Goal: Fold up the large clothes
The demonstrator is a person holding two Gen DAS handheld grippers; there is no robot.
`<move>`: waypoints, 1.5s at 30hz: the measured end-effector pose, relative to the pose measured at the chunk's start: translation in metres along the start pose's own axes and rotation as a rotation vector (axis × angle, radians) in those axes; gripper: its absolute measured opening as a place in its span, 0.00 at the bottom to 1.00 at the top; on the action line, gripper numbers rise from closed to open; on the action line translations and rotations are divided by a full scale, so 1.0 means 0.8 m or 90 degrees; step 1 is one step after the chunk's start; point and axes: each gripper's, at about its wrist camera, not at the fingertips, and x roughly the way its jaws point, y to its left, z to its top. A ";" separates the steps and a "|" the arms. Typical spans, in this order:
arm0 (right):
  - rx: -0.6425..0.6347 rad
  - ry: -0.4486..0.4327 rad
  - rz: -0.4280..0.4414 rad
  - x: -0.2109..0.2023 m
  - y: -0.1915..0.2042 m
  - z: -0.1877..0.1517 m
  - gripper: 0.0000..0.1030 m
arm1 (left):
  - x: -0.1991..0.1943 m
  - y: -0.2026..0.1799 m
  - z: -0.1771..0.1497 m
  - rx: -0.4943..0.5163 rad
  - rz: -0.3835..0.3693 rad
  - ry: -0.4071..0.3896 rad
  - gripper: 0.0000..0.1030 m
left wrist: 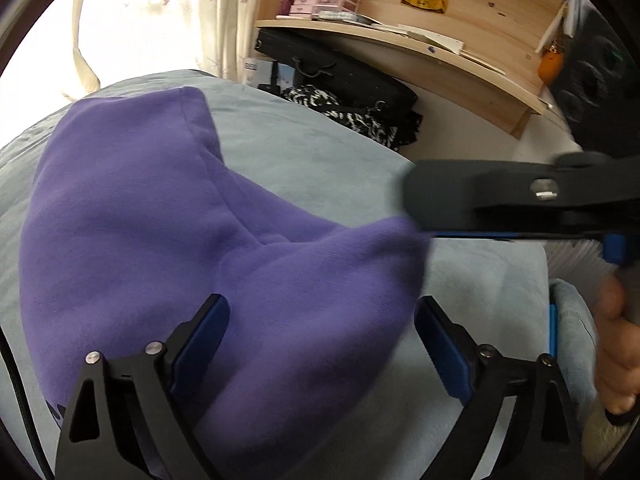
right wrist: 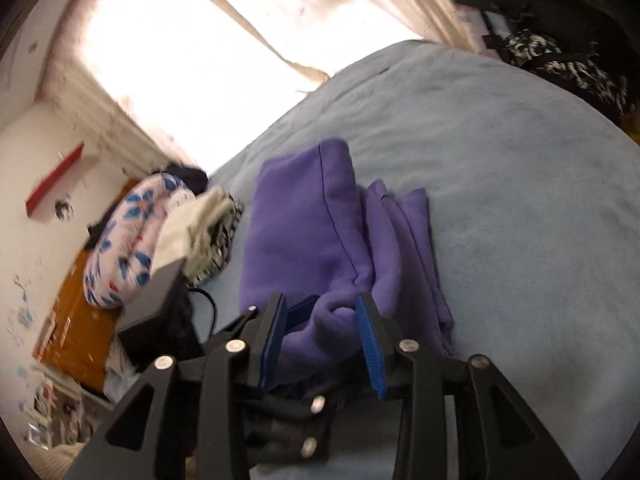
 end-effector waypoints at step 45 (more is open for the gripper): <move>-0.034 0.032 -0.110 0.016 -0.037 0.040 0.70 | 0.003 0.128 0.104 -0.080 0.239 0.115 0.66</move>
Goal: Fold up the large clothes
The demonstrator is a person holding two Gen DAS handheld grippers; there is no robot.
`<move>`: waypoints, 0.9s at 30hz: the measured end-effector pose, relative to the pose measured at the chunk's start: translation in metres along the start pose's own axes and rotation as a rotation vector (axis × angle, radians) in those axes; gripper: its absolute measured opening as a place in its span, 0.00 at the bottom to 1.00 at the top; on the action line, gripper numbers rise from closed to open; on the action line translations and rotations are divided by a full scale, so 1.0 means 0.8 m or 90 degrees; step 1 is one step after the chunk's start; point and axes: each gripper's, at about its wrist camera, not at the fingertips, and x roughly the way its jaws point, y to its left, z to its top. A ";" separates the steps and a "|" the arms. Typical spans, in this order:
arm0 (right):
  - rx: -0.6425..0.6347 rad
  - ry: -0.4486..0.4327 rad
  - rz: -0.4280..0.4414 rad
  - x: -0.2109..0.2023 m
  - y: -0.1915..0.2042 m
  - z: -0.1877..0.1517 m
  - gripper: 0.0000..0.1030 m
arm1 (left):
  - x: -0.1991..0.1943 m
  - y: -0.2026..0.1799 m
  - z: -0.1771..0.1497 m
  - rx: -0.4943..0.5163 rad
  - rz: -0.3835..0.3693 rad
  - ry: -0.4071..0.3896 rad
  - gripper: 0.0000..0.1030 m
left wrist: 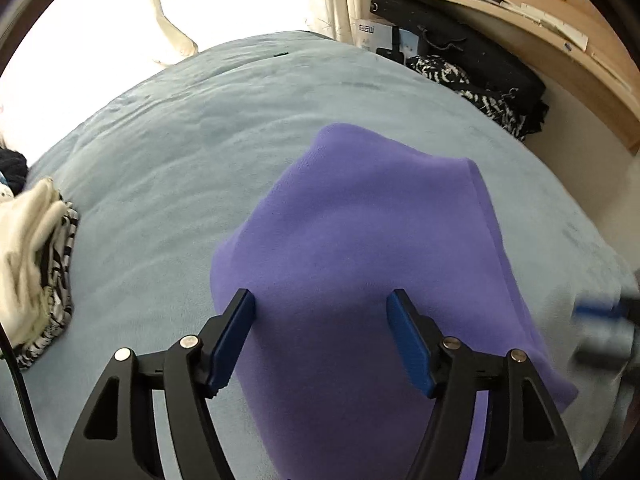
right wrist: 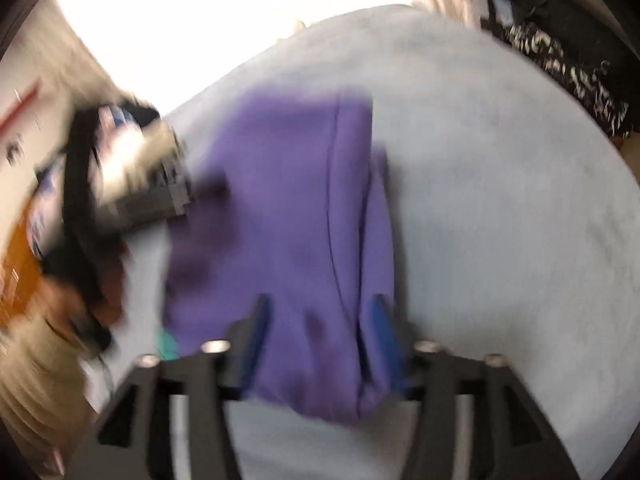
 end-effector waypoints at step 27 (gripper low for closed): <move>0.078 0.096 -0.147 0.189 -0.052 0.089 0.10 | 0.062 0.065 0.039 -0.141 -0.047 0.048 0.69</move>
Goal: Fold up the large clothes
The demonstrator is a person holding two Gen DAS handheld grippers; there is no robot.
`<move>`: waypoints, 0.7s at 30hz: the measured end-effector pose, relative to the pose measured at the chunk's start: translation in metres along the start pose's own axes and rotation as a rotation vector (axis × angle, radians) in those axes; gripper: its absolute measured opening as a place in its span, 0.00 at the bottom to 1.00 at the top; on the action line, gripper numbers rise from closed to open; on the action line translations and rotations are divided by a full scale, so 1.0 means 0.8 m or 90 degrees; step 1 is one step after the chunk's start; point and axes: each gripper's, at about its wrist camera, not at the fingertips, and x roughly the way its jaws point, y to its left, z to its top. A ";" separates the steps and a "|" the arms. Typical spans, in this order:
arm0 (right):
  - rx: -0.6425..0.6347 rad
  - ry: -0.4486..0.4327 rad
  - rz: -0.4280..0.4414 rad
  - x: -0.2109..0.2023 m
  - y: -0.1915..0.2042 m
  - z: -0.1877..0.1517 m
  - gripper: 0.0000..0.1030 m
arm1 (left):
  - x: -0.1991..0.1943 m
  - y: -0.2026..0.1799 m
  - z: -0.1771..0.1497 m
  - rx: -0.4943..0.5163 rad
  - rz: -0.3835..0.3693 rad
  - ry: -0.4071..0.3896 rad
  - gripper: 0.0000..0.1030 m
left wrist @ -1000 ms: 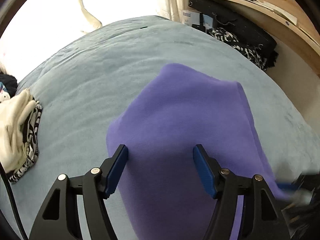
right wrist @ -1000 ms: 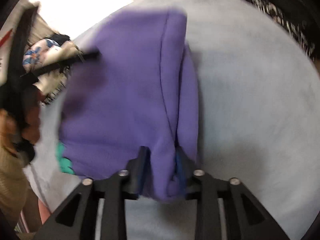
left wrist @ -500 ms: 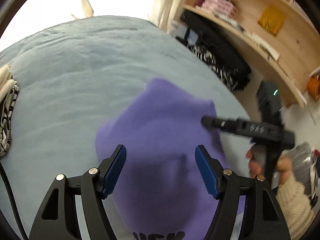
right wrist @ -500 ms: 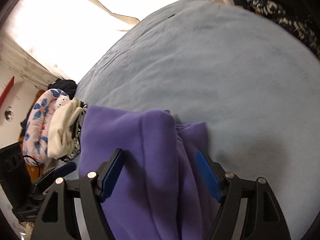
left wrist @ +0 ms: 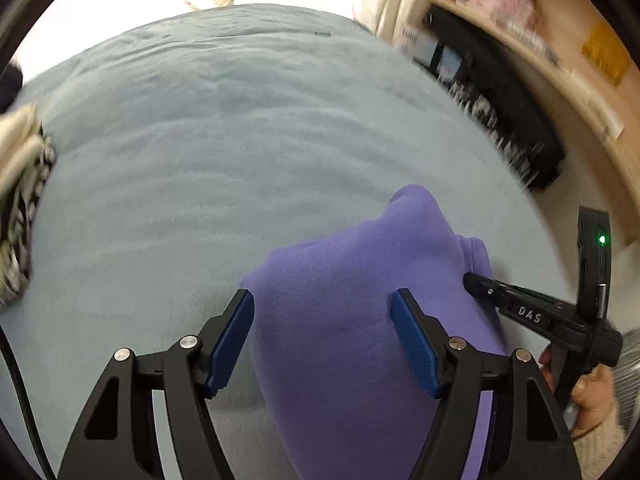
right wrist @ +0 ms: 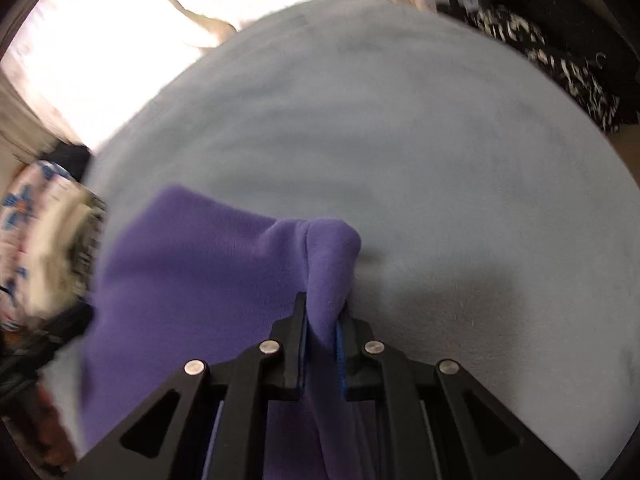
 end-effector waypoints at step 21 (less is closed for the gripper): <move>-0.071 -0.106 -0.104 -0.073 0.040 -0.021 0.31 | -0.002 0.034 -0.019 -0.053 0.017 -0.003 0.82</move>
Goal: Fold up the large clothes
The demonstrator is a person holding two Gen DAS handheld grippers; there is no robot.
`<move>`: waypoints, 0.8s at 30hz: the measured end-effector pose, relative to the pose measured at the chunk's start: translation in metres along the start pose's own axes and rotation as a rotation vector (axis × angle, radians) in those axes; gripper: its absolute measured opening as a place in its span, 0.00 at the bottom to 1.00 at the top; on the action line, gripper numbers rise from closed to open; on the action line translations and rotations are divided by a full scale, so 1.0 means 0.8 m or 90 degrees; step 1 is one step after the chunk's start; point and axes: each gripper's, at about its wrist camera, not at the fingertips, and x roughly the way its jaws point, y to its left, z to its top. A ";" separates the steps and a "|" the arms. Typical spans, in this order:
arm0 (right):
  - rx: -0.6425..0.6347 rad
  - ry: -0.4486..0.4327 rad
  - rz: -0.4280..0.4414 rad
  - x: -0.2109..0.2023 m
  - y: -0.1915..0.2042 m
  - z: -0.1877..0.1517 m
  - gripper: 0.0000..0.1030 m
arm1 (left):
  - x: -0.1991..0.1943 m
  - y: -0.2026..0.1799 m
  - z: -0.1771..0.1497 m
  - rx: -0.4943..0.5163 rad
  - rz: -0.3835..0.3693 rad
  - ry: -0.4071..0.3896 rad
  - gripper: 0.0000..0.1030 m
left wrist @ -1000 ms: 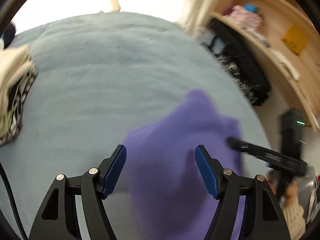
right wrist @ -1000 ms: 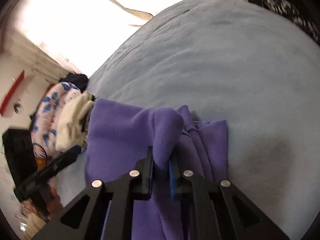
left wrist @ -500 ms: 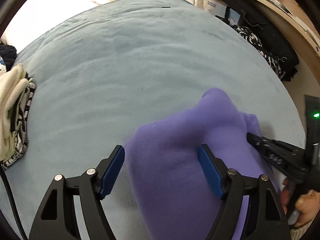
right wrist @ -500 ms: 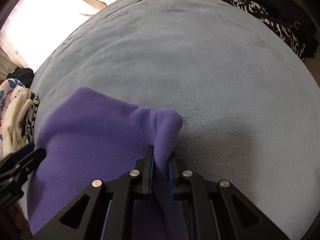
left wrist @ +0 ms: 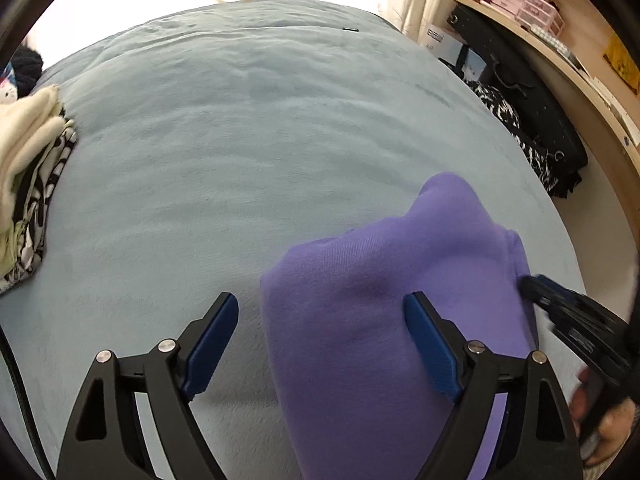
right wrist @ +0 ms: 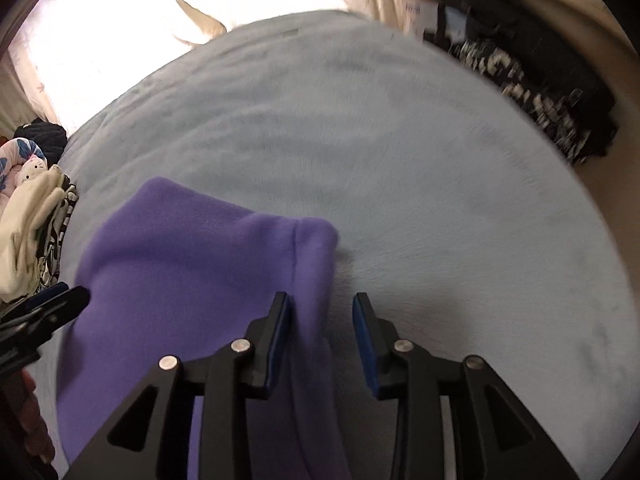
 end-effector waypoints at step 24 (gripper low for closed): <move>0.028 0.042 0.058 -0.011 -0.012 -0.085 0.53 | -0.057 -0.008 -0.042 0.036 0.031 0.013 0.82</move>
